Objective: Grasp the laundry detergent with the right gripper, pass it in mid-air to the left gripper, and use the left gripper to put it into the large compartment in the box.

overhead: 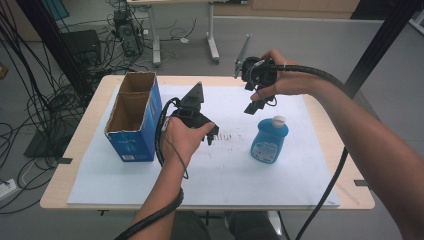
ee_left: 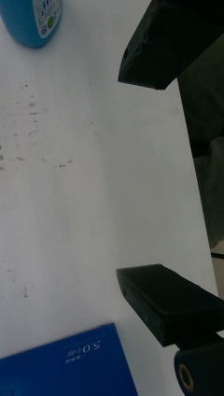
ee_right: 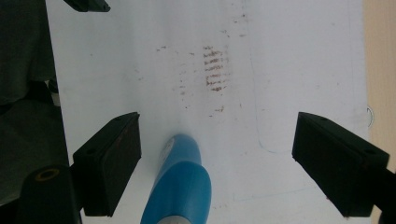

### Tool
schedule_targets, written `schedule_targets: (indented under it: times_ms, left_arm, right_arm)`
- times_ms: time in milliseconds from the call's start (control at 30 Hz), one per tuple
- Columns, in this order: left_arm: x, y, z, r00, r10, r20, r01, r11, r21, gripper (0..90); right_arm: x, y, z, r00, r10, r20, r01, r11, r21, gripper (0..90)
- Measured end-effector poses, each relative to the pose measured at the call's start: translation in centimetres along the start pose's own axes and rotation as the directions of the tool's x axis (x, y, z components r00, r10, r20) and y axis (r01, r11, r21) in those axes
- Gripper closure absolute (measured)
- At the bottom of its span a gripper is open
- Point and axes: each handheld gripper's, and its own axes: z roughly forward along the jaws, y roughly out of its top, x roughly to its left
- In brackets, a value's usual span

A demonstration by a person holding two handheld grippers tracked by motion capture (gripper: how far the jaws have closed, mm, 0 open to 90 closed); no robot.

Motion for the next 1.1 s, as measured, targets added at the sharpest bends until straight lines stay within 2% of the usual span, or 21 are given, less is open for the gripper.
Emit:
schedule_targets:
  times_ms: [233,500,633,700,800,1100]
  left_arm:
    - [-0.2,0.1,-0.1,1.0000,0.006,-0.007,-0.006,1.0000,0.002,7.2]
    - [-0.4,0.1,-0.1,0.9999,0.010,-0.008,-0.010,0.9999,0.003,7.2]
    - [-0.5,0.1,-0.1,0.9998,0.015,-0.012,-0.015,0.9999,0.003,7.2]
    - [-0.6,0.1,-0.1,0.9998,0.012,-0.013,-0.012,0.9999,-0.001,7.2]
    - [-0.7,0.0,-0.2,0.9997,0.019,-0.017,-0.019,0.9998,0.001,7.2]
    - [-1.2,0.0,-0.3,0.9995,0.025,-0.021,-0.025,0.9997,-0.003,7.1]
  right_arm:
    - [0.1,-0.1,-0.1,1.0000,-0.003,-0.003,0.003,1.000,0.002,15.7]
    - [0.2,-1.2,-0.7,0.9999,0.011,0.000,-0.011,1.000,-0.005,15.7]
    - [0.3,-2.0,-1.1,0.9998,0.019,0.004,-0.019,1.000,-0.003,15.6]
    - [0.5,-2.6,-1.4,0.9992,0.039,0.006,-0.039,0.999,-0.004,15.6]
    - [0.5,-3.2,-1.5,0.9993,0.036,0.008,-0.036,0.999,-0.009,15.6]
    - [0.8,-6.1,-2.2,0.9975,0.069,0.011,-0.069,0.997,-0.029,15.3]
